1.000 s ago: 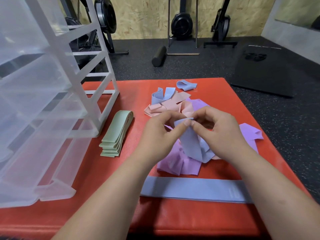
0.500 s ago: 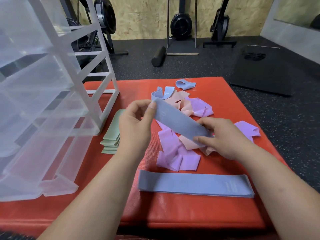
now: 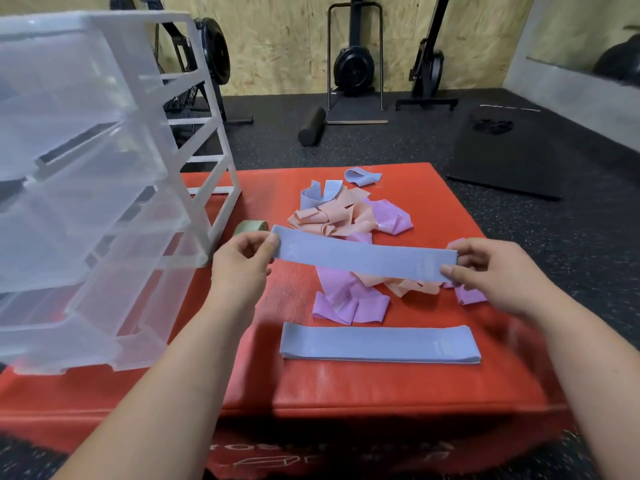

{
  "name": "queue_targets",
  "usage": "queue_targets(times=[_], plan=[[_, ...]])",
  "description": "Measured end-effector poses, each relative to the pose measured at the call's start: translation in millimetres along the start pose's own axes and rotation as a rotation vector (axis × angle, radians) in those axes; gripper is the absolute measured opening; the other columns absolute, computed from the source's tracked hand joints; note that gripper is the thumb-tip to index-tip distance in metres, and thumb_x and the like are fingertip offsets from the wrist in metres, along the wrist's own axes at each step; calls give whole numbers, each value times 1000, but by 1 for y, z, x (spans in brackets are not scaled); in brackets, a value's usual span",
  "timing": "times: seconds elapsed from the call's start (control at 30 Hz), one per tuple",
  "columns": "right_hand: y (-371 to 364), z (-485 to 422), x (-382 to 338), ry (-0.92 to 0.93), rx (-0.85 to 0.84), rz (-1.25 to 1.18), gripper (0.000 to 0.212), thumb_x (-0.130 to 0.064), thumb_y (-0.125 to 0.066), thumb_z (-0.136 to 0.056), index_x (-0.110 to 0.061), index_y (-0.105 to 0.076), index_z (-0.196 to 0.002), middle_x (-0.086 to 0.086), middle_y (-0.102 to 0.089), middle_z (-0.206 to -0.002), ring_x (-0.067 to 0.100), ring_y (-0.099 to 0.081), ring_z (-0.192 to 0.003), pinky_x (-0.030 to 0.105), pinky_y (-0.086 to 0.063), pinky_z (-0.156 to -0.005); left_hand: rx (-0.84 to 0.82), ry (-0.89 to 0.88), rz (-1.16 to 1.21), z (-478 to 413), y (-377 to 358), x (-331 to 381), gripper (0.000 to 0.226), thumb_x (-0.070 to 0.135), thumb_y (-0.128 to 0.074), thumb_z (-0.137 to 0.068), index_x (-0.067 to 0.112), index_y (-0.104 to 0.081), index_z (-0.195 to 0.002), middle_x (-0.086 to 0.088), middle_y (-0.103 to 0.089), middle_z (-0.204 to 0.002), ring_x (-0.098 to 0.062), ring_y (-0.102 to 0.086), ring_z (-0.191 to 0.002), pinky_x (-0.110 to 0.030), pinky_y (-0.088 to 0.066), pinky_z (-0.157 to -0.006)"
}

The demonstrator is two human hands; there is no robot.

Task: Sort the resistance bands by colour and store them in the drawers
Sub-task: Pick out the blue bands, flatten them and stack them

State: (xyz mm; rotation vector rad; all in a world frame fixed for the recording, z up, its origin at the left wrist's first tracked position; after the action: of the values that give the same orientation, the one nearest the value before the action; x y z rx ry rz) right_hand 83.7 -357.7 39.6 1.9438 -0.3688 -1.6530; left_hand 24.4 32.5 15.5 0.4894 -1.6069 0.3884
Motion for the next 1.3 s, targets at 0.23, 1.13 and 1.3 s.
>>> queue_targets(times=[0.23, 1.13, 1.3], plan=[[3, 35, 10, -179, 78, -164, 23, -12, -79, -92, -13, -70, -114, 6, -80, -81, 27, -75, -74, 26, -54, -66, -127, 52, -210, 27, 9, -1, 12, 22, -79, -94, 11, -76, -88, 1, -66, -73, -12, -57, -69, -31, -47, -68], [-23, 67, 26, -244, 48, 448, 10, -27, -82, -81, -25, -72, -86, -11, -73, -73, 5, -65, -71, 22, -38, -58, -210, -118, -857, 79, 8, -14, 9, 31, -73, -86, 31, -64, -84, 9, -71, -71, -14, -68, -70, -33, -55, -65], [-21, 65, 27, -257, 36, 488, 13, -30, -83, -78, -28, -71, -84, -11, -71, -77, 14, -66, -78, 29, -44, -67, -232, -103, -866, 75, 9, -16, 12, 25, -74, -83, 29, -66, -91, 7, -72, -71, -11, -68, -68, -32, -53, -64]])
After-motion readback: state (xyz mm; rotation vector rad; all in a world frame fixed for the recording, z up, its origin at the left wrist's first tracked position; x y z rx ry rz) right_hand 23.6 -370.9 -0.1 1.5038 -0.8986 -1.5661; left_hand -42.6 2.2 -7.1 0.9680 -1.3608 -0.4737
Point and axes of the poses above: each hand's wrist, its own z-axis away from the middle knuckle, its own y-axis out of the back of the hand, x = y × z, the point moved 3 cm from there along -z, towards the middle knuckle
